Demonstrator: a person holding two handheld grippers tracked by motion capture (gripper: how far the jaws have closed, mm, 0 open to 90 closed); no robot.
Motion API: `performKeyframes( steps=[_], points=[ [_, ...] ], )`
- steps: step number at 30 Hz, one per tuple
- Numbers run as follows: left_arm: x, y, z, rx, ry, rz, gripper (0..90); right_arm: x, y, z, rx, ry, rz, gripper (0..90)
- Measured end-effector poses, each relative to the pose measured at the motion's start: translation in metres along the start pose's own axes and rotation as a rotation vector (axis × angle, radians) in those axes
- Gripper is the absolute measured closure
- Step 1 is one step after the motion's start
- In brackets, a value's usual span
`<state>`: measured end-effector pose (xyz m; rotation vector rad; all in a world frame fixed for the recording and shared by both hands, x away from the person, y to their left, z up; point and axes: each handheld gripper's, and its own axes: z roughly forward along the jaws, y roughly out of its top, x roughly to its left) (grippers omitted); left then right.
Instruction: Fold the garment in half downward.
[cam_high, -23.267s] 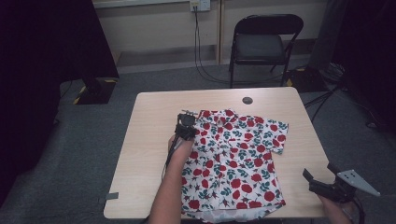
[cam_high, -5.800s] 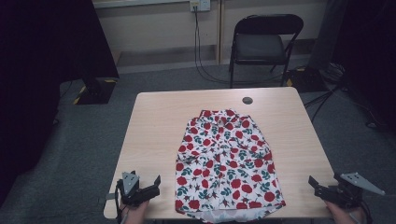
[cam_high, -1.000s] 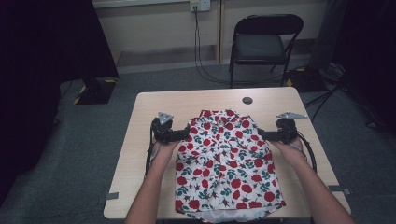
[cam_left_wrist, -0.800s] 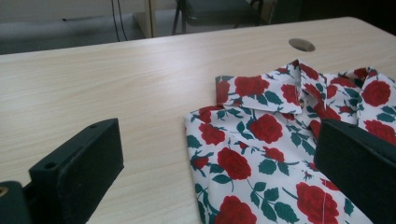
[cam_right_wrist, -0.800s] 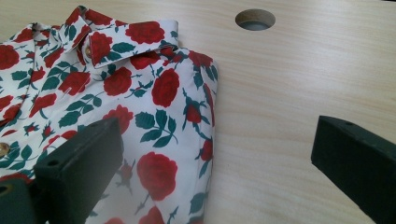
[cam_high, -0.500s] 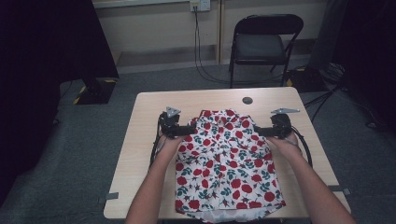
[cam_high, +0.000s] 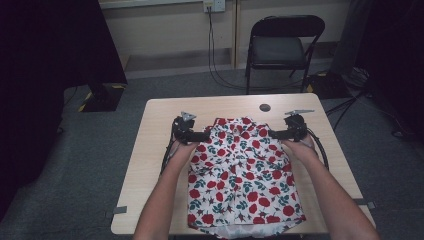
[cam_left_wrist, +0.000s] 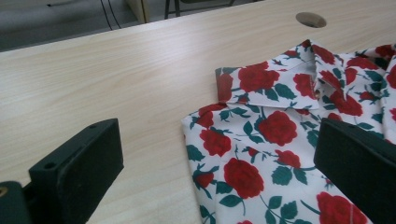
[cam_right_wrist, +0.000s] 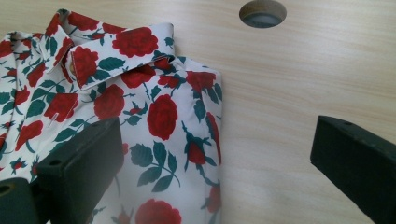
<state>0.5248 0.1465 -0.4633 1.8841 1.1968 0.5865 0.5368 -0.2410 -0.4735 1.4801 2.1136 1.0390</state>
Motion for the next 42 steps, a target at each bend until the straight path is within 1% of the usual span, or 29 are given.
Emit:
performKeyframes(
  steps=[2, 4, 6, 7, 9, 11, 13, 14, 15, 18, 19, 21, 23, 24, 26, 28, 30, 31, 32, 33, 34, 35, 36, 37, 39, 40, 42],
  points=[
    [0.001, 0.001, 0.003, 0.014, -0.002, 0.006, 1.1, 0.003, 0.001, 0.005, 0.008, 0.002, -0.012, 2.8],
    [0.001, 0.002, 0.006, 0.020, 0.011, 0.028, 2.1, 0.008, 0.002, 0.011, 0.023, -0.002, -0.035, 3.0],
    [0.000, 0.002, 0.008, 0.013, 0.036, 0.067, 2.1, 0.010, 0.002, 0.016, 0.032, -0.003, -0.052, 3.4],
    [0.000, 0.002, 0.010, 0.016, 0.033, 0.079, 2.2, 0.011, 0.002, 0.018, 0.035, -0.002, -0.056, 4.0],
    [0.001, 0.003, 0.014, 0.034, 0.023, 0.077, 2.1, 0.013, 0.003, 0.023, 0.032, -0.007, -0.058, 5.0],
    [0.001, 0.003, 0.018, 0.052, 0.019, 0.087, 2.7, 0.016, 0.004, 0.027, 0.032, -0.002, -0.066, 5.7],
    [0.000, 0.003, 0.020, 0.065, 0.049, 0.097, 3.2, 0.019, 0.005, 0.032, 0.032, -0.020, -0.087, 8.1],
    [0.000, 0.004, 0.021, 0.074, 0.075, 0.098, 3.4, 0.020, 0.005, 0.033, 0.025, -0.037, -0.101, 9.4],
    [0.001, 0.004, 0.021, 0.079, 0.071, 0.095, 3.8, 0.021, 0.006, 0.035, 0.018, -0.051, -0.105, 11.3],
    [0.005, 0.006, 0.020, 0.078, 0.066, 0.081, 4.8, 0.021, 0.007, 0.038, 0.011, -0.047, -0.103, 14.8],
    [0.006, 0.006, 0.019, 0.076, 0.056, 0.069, 5.7, 0.020, 0.007, 0.039, 0.008, -0.040, -0.099, 15.7],
    [0.007, 0.006, 0.021, 0.085, 0.044, 0.071, 8.6, 0.019, 0.007, 0.039, 0.006, -0.025, -0.092, 16.9],
    [0.008, 0.005, 0.024, 0.112, 0.028, 0.078, 10.8, 0.018, 0.007, 0.040, 0.007, -0.021, -0.100, 16.9],
    [0.007, 0.004, 0.026, 0.124, 0.030, 0.088, 11.3, 0.017, 0.006, 0.040, 0.010, -0.010, -0.103, 16.2],
    [0.005, 0.002, 0.030, 0.148, 0.036, 0.122, 11.5, 0.014, 0.006, 0.040, 0.016, 0.003, -0.112, 13.1],
    [0.004, 0.000, 0.034, 0.168, 0.026, 0.127, 11.5, 0.012, 0.006, 0.041, 0.020, 0.008, -0.110, 12.8],
    [0.003, -0.002, 0.039, 0.185, 0.026, 0.133, 11.8, 0.010, 0.005, 0.043, 0.019, 0.010, -0.107, 13.2],
    [0.004, -0.004, 0.042, 0.199, 0.030, 0.140, 12.6, 0.009, 0.005, 0.043, 0.018, 0.009, -0.105, 13.1],
    [0.003, -0.005, 0.044, 0.216, 0.052, 0.141, 14.0, 0.008, 0.005, 0.045, 0.011, 0.007, -0.108, 12.3],
    [0.003, -0.005, 0.046, 0.238, 0.066, 0.143, 18.9, 0.006, 0.004, 0.045, 0.009, 0.012, -0.113, 12.5],
    [0.003, -0.005, 0.048, 0.254, 0.070, 0.137, 21.4, 0.006, 0.004, 0.046, 0.012, 0.012, -0.116, 13.6],
    [0.003, -0.004, 0.049, 0.259, 0.065, 0.129, 22.4, 0.005, 0.004, 0.048, 0.023, 0.000, -0.124, 15.6],
    [0.003, -0.003, 0.051, 0.266, 0.053, 0.129, 26.1, 0.004, 0.004, 0.049, 0.036, -0.012, -0.129, 19.2],
    [0.002, -0.003, 0.053, 0.276, 0.052, 0.132, 26.9, 0.004, 0.004, 0.050, 0.040, -0.025, -0.137, 23.0],
    [-0.001, -0.004, 0.058, 0.290, 0.034, 0.137, 30.2, 0.005, 0.005, 0.050, 0.040, -0.029, -0.147, 30.8],
    [-0.003, -0.004, 0.060, 0.285, 0.031, 0.147, 31.5, 0.006, 0.005, 0.051, 0.046, -0.030, -0.154, 33.6],
    [-0.005, -0.003, 0.062, 0.282, 0.022, 0.156, 35.0, 0.010, 0.004, 0.053, 0.075, -0.058, -0.198, 38.0]
  ],
)
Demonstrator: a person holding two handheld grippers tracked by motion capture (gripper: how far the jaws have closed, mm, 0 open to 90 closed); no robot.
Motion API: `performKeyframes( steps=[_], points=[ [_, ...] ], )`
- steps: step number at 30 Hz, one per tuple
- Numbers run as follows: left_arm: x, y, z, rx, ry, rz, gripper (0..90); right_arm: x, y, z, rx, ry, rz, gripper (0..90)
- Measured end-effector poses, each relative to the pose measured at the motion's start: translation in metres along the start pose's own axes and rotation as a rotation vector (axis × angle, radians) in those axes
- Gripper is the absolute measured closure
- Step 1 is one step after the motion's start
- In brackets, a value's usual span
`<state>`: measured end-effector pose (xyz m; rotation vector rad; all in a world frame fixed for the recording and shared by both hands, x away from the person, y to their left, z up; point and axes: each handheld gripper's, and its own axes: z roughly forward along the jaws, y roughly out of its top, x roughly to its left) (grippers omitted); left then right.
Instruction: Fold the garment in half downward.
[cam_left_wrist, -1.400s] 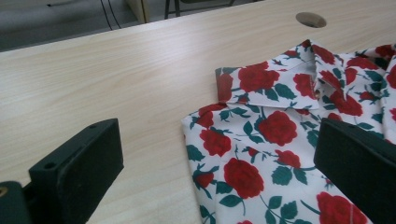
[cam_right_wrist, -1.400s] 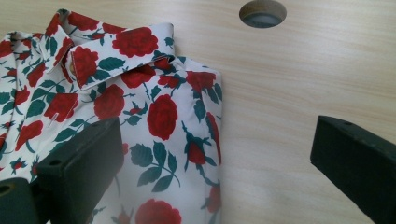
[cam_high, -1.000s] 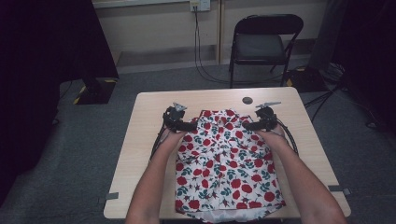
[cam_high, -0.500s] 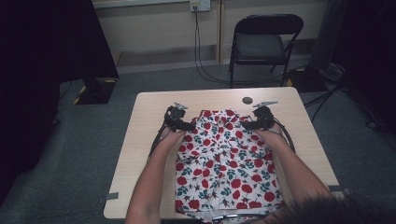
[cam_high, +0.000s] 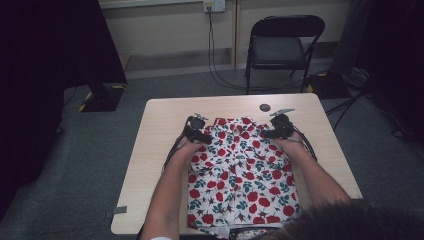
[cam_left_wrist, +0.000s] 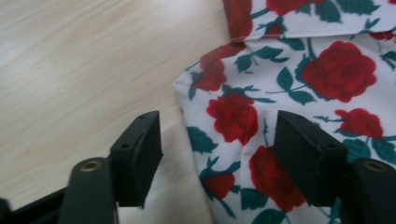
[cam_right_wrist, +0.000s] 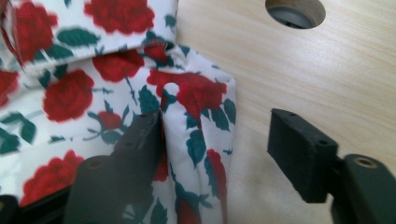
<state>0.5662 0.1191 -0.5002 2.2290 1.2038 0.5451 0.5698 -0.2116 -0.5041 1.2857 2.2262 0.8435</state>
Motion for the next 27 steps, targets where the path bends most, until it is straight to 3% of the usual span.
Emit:
performKeyframes(
  steps=[3, 6, 8, 10, 13, 16, 20, 27],
  points=[
    [-0.001, 0.000, 0.000, -0.013, -0.025, 0.020, 42.4, 0.002, 0.002, 0.002, 0.013, -0.005, -0.007, 45.5],
    [0.005, -0.003, 0.002, -0.027, -0.083, -0.048, 46.7, 0.003, 0.003, 0.004, 0.007, 0.026, 0.009, 55.3],
    [0.007, -0.004, 0.002, -0.040, -0.096, -0.050, 48.0, 0.000, 0.003, 0.004, 0.005, 0.060, 0.050, 60.8],
    [0.006, -0.004, 0.003, -0.043, -0.097, -0.051, 49.6, -0.001, 0.003, 0.004, 0.002, 0.063, 0.056, 64.9],
    [0.005, -0.003, 0.003, -0.056, -0.102, -0.048, 60.2, -0.001, 0.004, 0.004, 0.008, 0.070, 0.051, 74.9],
    [-0.001, -0.002, 0.003, -0.058, -0.112, -0.041, 77.0, 0.002, 0.004, 0.005, 0.005, 0.086, 0.038, 86.2],
    [-0.004, -0.002, 0.002, -0.057, -0.113, -0.041, 84.6, 0.004, 0.007, 0.005, 0.024, 0.081, 0.030, 87.9],
    [-0.007, 0.000, 0.003, -0.059, -0.100, -0.043, 85.4, 0.005, 0.008, 0.003, 0.020, 0.086, 0.037, 87.9]
  ],
)
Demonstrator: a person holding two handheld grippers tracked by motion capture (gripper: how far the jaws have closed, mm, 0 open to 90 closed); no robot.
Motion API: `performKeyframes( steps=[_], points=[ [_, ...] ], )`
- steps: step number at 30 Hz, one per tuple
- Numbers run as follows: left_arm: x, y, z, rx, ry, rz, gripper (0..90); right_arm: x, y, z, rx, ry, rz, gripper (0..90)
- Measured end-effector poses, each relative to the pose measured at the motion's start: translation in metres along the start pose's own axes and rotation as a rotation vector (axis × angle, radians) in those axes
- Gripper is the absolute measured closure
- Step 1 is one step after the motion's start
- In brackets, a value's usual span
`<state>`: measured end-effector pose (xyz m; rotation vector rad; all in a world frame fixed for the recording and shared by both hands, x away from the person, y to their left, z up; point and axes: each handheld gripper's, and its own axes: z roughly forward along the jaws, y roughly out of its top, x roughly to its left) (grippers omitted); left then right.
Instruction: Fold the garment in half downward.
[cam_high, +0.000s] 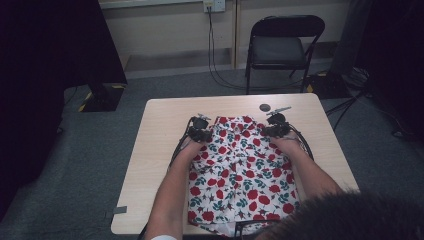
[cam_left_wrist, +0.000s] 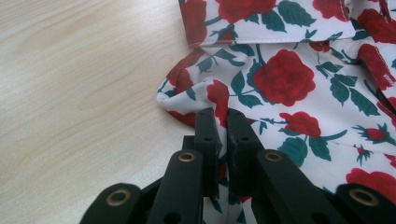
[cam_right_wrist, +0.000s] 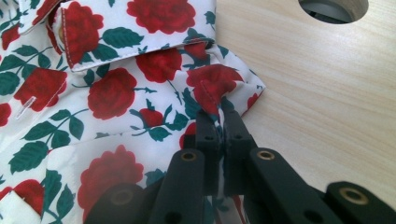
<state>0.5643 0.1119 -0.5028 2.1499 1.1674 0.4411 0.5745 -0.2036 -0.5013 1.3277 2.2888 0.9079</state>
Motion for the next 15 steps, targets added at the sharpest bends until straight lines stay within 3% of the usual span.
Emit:
performKeyframes(
  steps=[15],
  points=[
    [-0.004, 0.012, -0.018, -0.042, 0.018, 0.013, 85.5, 0.003, 0.011, -0.019, -0.049, 0.019, 0.003, 87.6]
  ],
)
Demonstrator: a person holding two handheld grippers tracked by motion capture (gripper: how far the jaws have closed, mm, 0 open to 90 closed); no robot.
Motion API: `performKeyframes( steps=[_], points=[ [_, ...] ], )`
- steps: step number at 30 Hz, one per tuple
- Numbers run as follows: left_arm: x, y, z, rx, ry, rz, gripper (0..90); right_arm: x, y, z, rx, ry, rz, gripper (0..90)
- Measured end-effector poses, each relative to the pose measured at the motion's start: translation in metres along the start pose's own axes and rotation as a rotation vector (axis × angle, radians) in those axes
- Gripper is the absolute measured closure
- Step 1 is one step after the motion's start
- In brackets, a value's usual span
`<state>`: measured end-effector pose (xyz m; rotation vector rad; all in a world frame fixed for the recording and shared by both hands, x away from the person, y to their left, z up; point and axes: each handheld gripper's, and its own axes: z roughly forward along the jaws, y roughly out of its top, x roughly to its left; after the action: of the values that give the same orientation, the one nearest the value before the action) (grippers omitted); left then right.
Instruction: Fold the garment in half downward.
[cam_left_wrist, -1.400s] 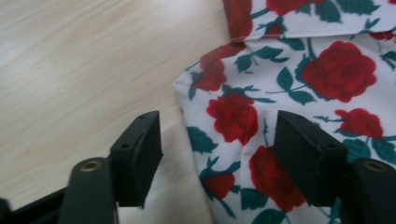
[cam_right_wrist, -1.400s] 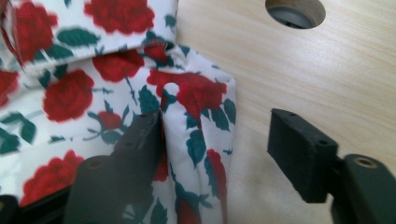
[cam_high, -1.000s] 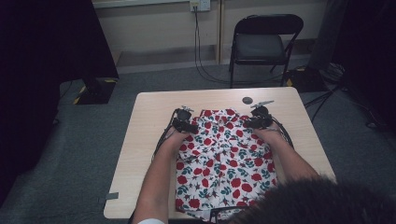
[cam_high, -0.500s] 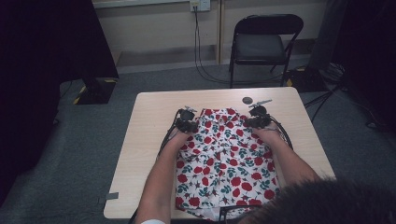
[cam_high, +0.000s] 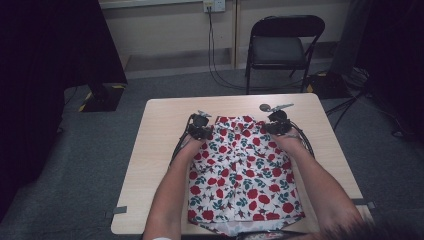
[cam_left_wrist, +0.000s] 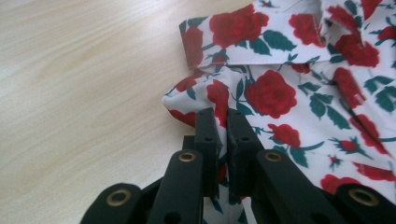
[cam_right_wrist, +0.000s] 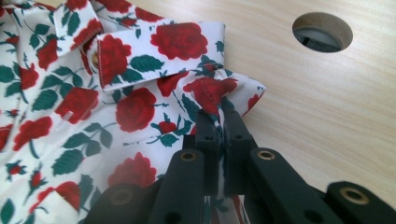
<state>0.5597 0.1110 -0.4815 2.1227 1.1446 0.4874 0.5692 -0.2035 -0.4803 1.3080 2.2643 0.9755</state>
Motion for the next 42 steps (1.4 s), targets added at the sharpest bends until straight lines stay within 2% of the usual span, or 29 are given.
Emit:
performKeyframes(
  steps=[3, 6, 11, 20, 23, 30, 33, 35, 38, 42],
  points=[
    [-0.001, 0.004, -0.006, -0.011, 0.003, -0.013, 85.5, 0.002, 0.003, -0.005, -0.009, 0.005, 0.002, 87.6],
    [-0.003, 0.007, -0.011, -0.001, 0.016, -0.009, 85.8, 0.004, 0.006, -0.010, -0.021, 0.007, 0.005, 87.6],
    [-0.007, 0.014, -0.021, -0.017, 0.019, -0.005, 85.7, 0.009, 0.012, -0.020, -0.042, 0.004, 0.008, 87.6],
    [-0.007, 0.027, -0.039, -0.038, -0.018, -0.008, 85.8, 0.011, 0.021, -0.036, -0.084, 0.005, 0.008, 87.5],
    [-0.008, 0.032, -0.044, -0.035, -0.028, 0.013, 85.7, 0.012, 0.023, -0.040, -0.089, 0.022, 0.009, 87.6],
    [-0.006, 0.037, -0.057, -0.071, -0.020, 0.009, 85.7, 0.011, 0.028, -0.049, -0.114, 0.045, 0.027, 87.5],
    [-0.004, 0.038, -0.061, -0.094, -0.013, -0.003, 85.6, 0.011, 0.033, -0.054, -0.131, 0.042, 0.029, 87.5],
    [-0.003, 0.039, -0.064, -0.105, -0.003, 0.007, 85.5, 0.011, 0.037, -0.057, -0.134, 0.030, 0.020, 87.5],
    [-0.003, 0.039, -0.068, -0.144, -0.023, -0.011, 85.5, 0.012, 0.043, -0.062, -0.155, 0.036, 0.026, 87.5],
    [-0.006, 0.039, -0.073, -0.171, -0.042, 0.000, 85.4, 0.016, 0.045, -0.067, -0.169, 0.050, 0.007, 87.5]
  ],
)
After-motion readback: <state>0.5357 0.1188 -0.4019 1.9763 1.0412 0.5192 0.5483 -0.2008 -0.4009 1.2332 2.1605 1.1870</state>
